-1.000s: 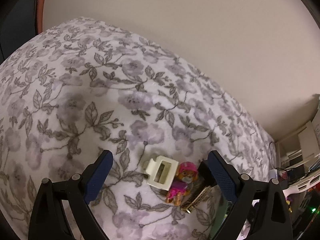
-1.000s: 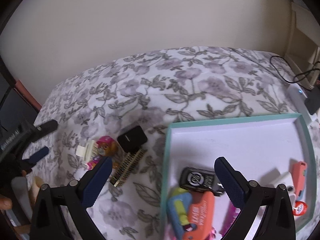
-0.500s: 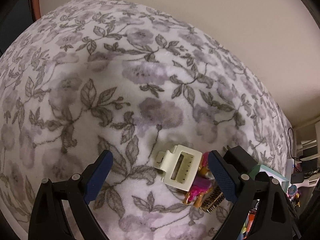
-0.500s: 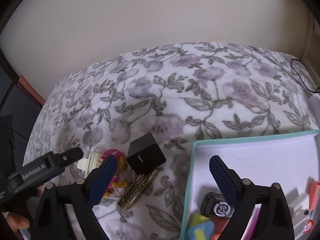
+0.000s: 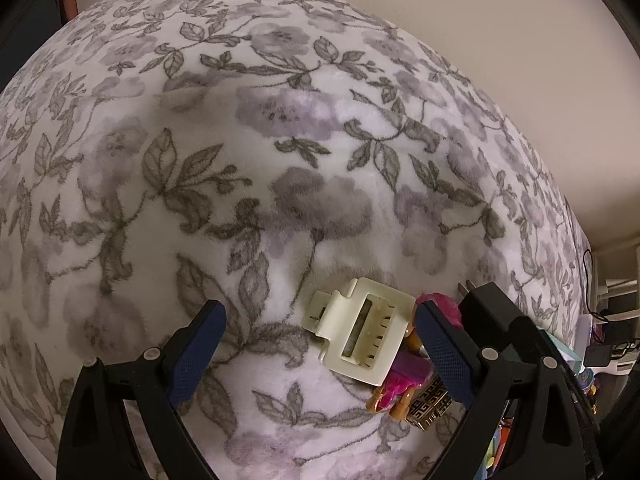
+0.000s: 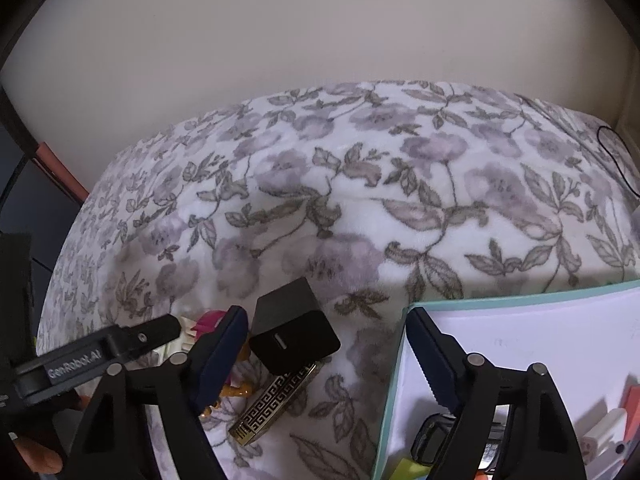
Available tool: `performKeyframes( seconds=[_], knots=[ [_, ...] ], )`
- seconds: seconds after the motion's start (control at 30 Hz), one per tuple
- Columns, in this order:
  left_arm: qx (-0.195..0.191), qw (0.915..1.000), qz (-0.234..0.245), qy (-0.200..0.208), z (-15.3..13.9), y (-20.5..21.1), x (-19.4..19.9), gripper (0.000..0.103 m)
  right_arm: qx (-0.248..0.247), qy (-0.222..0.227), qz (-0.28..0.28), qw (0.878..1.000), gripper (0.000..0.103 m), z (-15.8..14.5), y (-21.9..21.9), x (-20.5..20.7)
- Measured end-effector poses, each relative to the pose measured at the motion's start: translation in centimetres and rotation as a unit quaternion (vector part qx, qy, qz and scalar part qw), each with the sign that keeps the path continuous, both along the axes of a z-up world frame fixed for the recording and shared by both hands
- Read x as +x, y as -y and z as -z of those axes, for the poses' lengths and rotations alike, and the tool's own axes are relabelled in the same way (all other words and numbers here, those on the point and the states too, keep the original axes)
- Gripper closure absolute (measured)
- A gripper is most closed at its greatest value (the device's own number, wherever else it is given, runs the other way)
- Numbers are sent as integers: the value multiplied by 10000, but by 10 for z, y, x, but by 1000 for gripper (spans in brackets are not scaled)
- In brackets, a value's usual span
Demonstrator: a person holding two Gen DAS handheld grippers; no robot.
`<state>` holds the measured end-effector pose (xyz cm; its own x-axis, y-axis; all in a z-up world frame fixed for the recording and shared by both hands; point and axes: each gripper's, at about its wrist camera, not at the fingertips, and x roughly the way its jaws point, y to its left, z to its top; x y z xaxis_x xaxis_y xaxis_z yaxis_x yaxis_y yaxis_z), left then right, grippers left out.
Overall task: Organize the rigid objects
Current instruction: 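Grasp the white plastic clip with the left gripper while the right grasps the black charger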
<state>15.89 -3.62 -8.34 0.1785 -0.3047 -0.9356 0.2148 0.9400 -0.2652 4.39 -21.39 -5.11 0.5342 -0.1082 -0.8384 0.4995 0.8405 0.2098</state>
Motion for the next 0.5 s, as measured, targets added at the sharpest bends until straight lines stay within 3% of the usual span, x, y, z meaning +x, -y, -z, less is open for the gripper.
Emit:
performKeyframes(
  seconds=[0.33,0.5],
  knots=[
    [188,9997,162,-29,4,6,-3,8,-175,-79,-258,9995,27,1,-11,6],
    [187,9997,172,-41,4,5,-4,9,-187,-146,-295,9993,38,7,-13,9]
  ],
)
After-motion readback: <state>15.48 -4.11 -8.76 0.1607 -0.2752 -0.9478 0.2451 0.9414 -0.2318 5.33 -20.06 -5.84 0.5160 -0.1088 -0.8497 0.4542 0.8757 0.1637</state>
